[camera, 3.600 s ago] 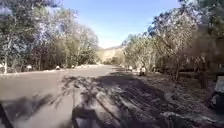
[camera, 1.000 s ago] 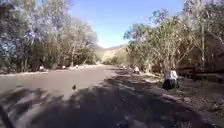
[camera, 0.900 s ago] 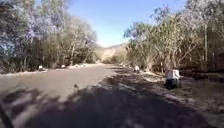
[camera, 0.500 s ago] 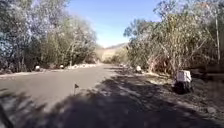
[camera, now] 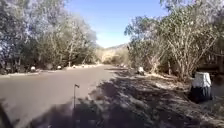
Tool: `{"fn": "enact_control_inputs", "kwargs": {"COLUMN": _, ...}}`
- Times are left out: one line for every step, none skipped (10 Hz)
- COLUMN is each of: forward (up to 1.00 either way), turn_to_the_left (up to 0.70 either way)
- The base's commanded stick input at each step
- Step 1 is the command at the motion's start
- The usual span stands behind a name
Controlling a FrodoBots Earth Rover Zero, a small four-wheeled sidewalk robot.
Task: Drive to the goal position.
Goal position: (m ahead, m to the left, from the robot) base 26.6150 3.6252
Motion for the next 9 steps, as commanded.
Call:
{"fn": "enact_control_inputs", "kwargs": {"forward": 1.0, "turn_to_the_left": 0.0}}
{"fn": "enact_control_inputs", "kwargs": {"forward": 1.0, "turn_to_the_left": 0.0}}
{"fn": "enact_control_inputs", "kwargs": {"forward": 1.0, "turn_to_the_left": 0.0}}
{"fn": "enact_control_inputs", "kwargs": {"forward": 1.0, "turn_to_the_left": 0.0}}
{"fn": "enact_control_inputs", "kwargs": {"forward": 1.0, "turn_to_the_left": 0.0}}
{"fn": "enact_control_inputs", "kwargs": {"forward": 1.0, "turn_to_the_left": 0.0}}
{"fn": "enact_control_inputs", "kwargs": {"forward": 1.0, "turn_to_the_left": 0.0}}
{"fn": "enact_control_inputs", "kwargs": {"forward": 1.0, "turn_to_the_left": 0.0}}
{"fn": "enact_control_inputs", "kwargs": {"forward": 1.0, "turn_to_the_left": 0.0}}
